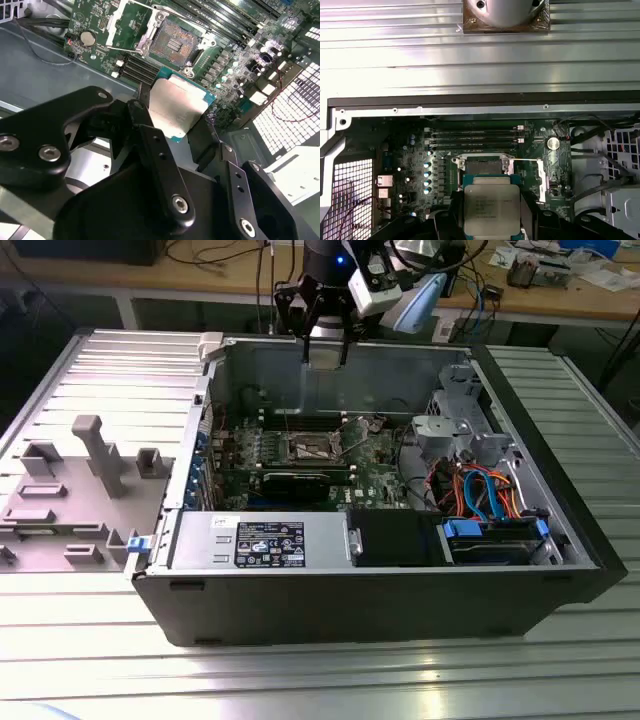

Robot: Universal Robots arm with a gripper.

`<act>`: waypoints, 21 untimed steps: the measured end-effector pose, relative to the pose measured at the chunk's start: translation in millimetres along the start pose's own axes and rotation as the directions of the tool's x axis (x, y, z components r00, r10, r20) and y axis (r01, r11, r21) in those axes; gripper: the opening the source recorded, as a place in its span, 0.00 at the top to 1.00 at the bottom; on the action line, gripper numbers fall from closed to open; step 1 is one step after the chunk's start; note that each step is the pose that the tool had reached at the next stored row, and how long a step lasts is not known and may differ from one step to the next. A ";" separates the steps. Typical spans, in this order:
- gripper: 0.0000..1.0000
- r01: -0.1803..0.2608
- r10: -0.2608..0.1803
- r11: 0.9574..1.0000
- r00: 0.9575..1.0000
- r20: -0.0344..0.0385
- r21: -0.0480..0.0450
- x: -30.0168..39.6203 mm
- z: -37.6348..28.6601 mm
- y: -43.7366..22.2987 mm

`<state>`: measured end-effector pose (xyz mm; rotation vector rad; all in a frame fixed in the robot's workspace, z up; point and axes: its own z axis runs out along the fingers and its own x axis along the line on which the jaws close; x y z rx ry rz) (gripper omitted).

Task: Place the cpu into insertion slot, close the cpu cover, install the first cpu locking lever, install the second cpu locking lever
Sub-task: 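Place the cpu into insertion slot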

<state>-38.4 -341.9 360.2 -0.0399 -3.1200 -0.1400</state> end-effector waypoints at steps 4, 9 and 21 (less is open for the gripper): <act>0.46 0.000 0.000 1.000 1.000 0.000 0.000 0.0 0.0 0.0; 0.46 -0.025 0.025 1.000 1.000 0.002 -0.001 0.0 0.0 0.0; 0.46 -0.081 0.081 0.997 0.997 0.007 -0.002 0.1 0.0 0.0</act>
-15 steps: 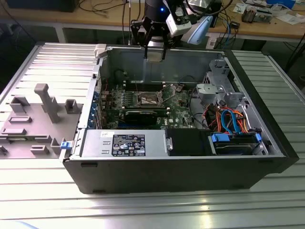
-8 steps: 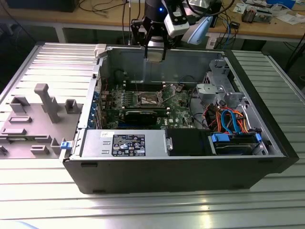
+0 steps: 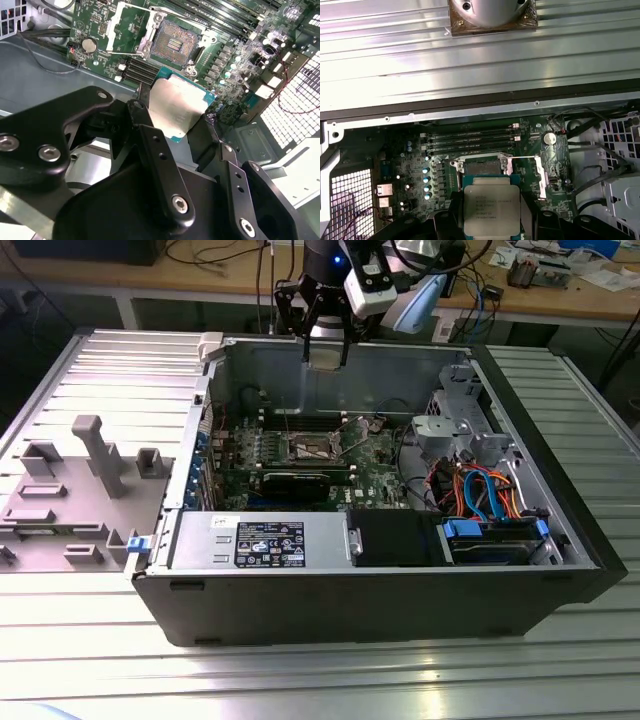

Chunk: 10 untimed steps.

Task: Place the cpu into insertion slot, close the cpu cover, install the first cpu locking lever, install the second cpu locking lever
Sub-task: 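Place the cpu into insertion slot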

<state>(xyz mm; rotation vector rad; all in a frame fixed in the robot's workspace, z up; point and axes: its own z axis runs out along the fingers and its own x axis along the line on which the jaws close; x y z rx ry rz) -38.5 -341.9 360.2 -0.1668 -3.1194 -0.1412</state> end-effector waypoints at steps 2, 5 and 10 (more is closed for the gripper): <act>0.46 -0.004 0.004 1.000 1.000 0.000 0.000 0.0 0.0 0.0; 0.46 -0.048 0.048 0.999 0.999 0.004 -0.001 0.0 0.1 0.0; 0.46 -0.104 0.104 0.995 0.995 0.009 -0.003 0.0 0.3 0.0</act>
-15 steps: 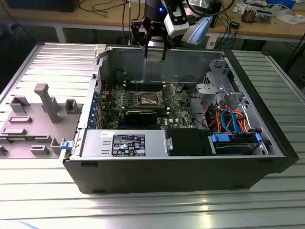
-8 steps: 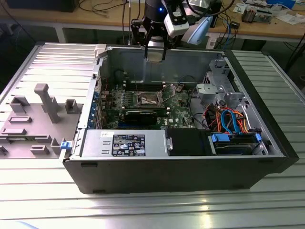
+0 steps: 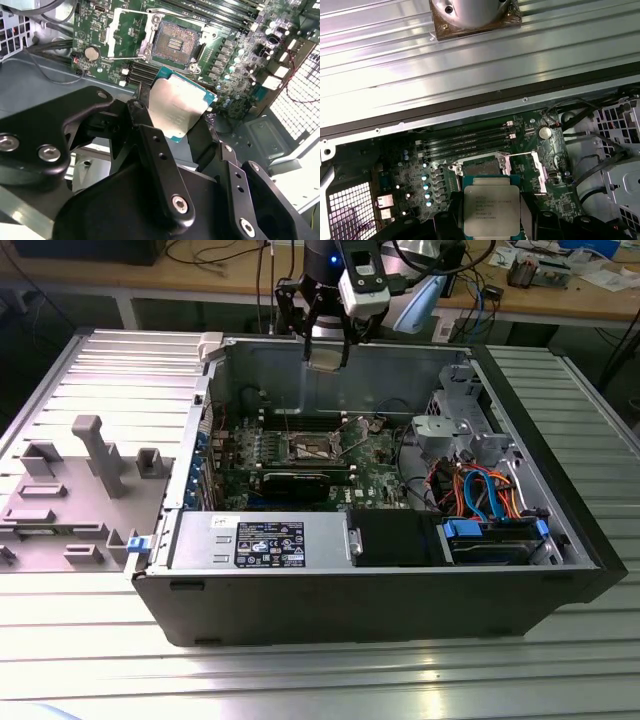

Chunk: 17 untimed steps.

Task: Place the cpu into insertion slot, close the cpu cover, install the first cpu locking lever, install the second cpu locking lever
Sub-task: 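Place the cpu into insertion slot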

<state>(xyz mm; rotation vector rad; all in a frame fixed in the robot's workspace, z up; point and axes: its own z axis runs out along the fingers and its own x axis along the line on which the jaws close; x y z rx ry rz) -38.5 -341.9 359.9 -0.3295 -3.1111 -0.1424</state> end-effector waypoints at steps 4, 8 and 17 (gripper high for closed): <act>0.46 -0.001 0.001 1.000 1.000 0.000 0.000 0.0 0.0 0.0; 0.46 -0.001 0.001 1.000 1.000 0.000 0.000 0.0 0.0 0.0; 0.46 -0.033 0.033 0.999 0.999 0.003 -0.001 0.0 0.1 0.0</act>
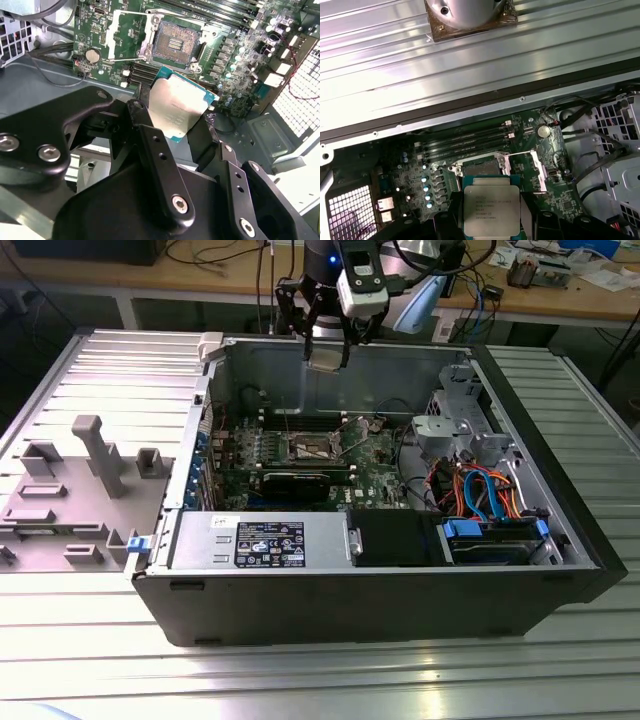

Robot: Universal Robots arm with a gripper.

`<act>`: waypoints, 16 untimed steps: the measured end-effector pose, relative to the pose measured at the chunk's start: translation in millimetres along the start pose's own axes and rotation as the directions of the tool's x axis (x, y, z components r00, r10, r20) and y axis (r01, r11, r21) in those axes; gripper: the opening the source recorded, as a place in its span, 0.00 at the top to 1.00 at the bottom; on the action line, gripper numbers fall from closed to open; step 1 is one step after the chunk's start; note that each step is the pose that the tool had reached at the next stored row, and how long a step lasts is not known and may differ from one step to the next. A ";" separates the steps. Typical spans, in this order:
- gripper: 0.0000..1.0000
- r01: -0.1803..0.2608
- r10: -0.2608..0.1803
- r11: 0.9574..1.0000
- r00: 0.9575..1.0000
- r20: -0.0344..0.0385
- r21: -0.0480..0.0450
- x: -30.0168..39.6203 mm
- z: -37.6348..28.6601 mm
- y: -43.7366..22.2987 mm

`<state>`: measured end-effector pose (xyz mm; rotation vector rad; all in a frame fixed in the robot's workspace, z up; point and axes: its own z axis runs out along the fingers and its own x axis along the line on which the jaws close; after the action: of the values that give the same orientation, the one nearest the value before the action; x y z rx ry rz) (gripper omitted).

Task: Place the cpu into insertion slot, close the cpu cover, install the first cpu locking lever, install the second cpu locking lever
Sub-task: 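Place the cpu into insertion slot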

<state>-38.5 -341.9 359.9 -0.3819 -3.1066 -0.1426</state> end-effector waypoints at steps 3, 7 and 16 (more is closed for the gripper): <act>0.46 -0.013 0.013 1.000 1.000 0.001 0.000 0.0 0.1 0.0; 0.46 -0.014 0.014 1.000 1.000 0.001 0.000 0.0 0.2 0.0; 0.46 -0.014 0.014 1.000 1.000 0.001 0.000 0.0 0.2 0.0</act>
<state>-38.5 -341.9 359.7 -0.4035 -3.1046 -0.1428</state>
